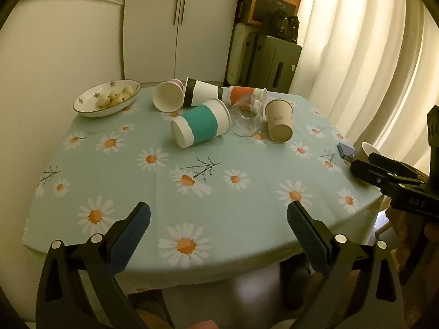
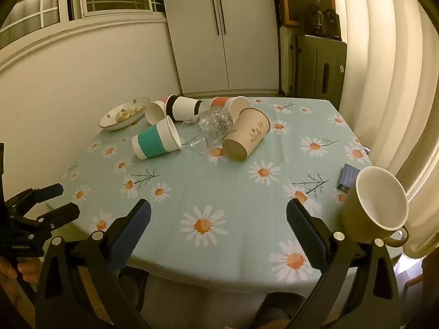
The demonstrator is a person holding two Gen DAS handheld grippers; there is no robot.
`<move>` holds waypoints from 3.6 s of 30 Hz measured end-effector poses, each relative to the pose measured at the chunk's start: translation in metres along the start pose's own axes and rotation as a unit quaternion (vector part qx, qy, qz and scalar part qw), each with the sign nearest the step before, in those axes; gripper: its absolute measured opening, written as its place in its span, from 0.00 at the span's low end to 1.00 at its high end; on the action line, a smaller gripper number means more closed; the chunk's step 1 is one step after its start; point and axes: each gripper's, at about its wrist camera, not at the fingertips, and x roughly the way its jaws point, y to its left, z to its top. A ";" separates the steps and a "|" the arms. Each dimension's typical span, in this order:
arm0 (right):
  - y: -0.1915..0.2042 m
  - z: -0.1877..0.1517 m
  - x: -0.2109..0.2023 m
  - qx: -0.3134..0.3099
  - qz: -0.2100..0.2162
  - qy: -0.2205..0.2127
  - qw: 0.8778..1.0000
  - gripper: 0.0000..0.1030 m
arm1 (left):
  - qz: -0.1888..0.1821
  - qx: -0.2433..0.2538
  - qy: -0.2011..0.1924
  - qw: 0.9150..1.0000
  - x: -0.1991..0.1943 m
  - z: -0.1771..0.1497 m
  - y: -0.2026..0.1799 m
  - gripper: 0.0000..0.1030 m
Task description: Flip cup upright
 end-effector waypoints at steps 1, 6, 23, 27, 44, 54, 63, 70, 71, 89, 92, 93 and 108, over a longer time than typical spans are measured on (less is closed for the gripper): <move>0.000 0.000 0.000 0.000 0.000 0.002 1.000 0.95 | 0.002 0.002 0.001 1.000 0.000 0.000 0.000 0.94; 0.000 -0.001 0.001 0.001 0.001 0.002 1.000 0.95 | -0.002 0.001 0.001 1.000 0.000 0.000 0.000 0.94; -0.004 -0.003 0.004 0.004 -0.001 0.006 1.000 0.95 | -0.002 -0.001 0.004 1.000 0.001 -0.006 -0.003 0.94; -0.004 -0.004 0.004 0.004 -0.002 0.006 1.000 0.95 | -0.001 -0.002 0.004 1.000 0.000 -0.007 -0.005 0.94; -0.003 -0.006 0.006 0.006 0.002 0.007 1.000 0.95 | -0.006 -0.002 0.009 1.000 0.002 -0.006 -0.004 0.94; -0.005 -0.006 0.005 0.007 0.001 0.010 1.000 0.95 | -0.009 0.004 0.012 1.000 0.003 -0.010 -0.010 0.94; -0.005 -0.006 0.006 0.008 0.002 0.011 1.000 0.95 | -0.010 0.002 0.012 1.000 0.004 -0.010 -0.010 0.94; -0.004 -0.005 0.006 0.008 0.001 0.011 1.000 0.95 | -0.010 0.002 0.014 1.000 0.004 -0.009 -0.009 0.94; -0.004 -0.005 0.006 0.008 0.001 0.011 1.000 0.95 | -0.010 0.002 0.013 1.000 0.004 -0.009 -0.009 0.94; -0.003 0.000 0.010 0.015 -0.005 0.017 1.000 0.95 | -0.016 0.037 0.037 0.999 0.019 0.010 -0.009 0.94; -0.007 0.010 0.010 0.024 -0.004 0.017 1.000 0.95 | -0.025 0.060 0.047 0.997 0.026 0.026 -0.007 0.94; -0.007 0.014 0.011 0.028 0.000 0.018 0.999 0.95 | -0.023 0.072 0.050 0.996 0.027 0.033 -0.006 0.94; 0.005 0.059 0.052 0.132 0.101 0.059 0.984 0.93 | -0.049 0.236 0.151 0.959 0.094 0.137 0.000 0.88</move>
